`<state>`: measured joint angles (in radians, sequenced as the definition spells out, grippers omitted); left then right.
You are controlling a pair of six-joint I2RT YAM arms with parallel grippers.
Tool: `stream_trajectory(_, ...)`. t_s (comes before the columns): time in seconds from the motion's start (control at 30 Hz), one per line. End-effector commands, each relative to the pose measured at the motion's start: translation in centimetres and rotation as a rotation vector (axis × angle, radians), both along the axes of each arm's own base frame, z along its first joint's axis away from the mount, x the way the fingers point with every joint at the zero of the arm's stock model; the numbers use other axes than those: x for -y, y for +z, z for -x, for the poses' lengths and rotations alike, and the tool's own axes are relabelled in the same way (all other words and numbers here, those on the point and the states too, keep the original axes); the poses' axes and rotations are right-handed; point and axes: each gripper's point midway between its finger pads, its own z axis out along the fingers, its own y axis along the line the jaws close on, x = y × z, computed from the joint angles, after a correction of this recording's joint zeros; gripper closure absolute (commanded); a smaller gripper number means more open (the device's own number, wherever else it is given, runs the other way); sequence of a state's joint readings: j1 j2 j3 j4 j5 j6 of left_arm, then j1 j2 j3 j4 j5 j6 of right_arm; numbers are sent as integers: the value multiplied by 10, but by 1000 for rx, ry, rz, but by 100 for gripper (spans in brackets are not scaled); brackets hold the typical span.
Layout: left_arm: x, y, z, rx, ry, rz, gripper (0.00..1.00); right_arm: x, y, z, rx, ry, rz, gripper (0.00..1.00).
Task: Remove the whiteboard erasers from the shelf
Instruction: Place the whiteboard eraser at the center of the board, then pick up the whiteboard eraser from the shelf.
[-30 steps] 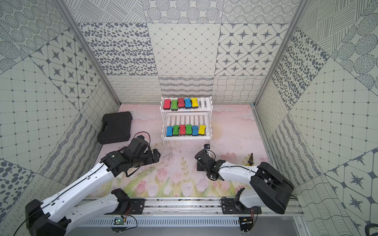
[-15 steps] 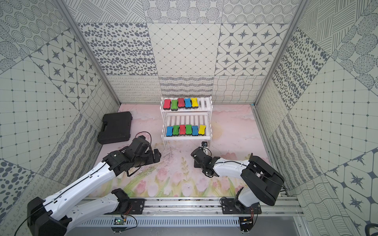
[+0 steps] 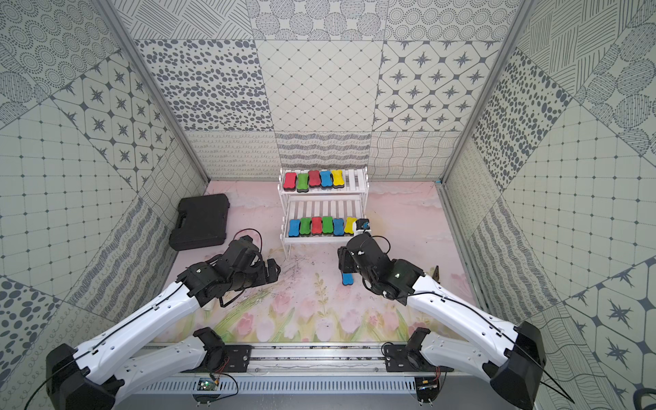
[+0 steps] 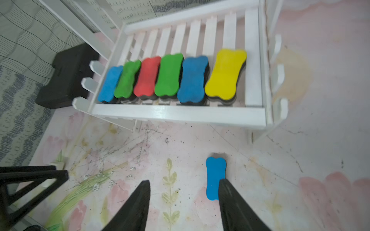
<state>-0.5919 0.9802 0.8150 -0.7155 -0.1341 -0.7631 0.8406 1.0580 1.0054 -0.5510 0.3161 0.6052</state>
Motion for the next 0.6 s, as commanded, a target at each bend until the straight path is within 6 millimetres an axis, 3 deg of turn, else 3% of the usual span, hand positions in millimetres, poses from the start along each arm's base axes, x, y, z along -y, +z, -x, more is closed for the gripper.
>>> stream_trajectory(0.0, 6, 16, -5, 34, -13, 33, 0, 8, 47, -16, 92, 11, 69, 42)
stream_trajectory(0.1, 7, 21, -7, 41, -21, 32, 0, 3, 90, -45, 147, 1, 50, 44)
stream_trajectory(0.27, 9, 28, -8, 47, -30, 38, 0, -10, 126, -97, 182, -5, 46, 47)
stream_trajectory(0.43, 8, 31, -7, 50, -35, 31, 0, -22, 119, -141, 137, -5, 81, 49)
stream_trajectory(0.57, 5, 33, -6, 54, -33, 18, 1, -26, 112, -162, 114, -12, 107, 49)
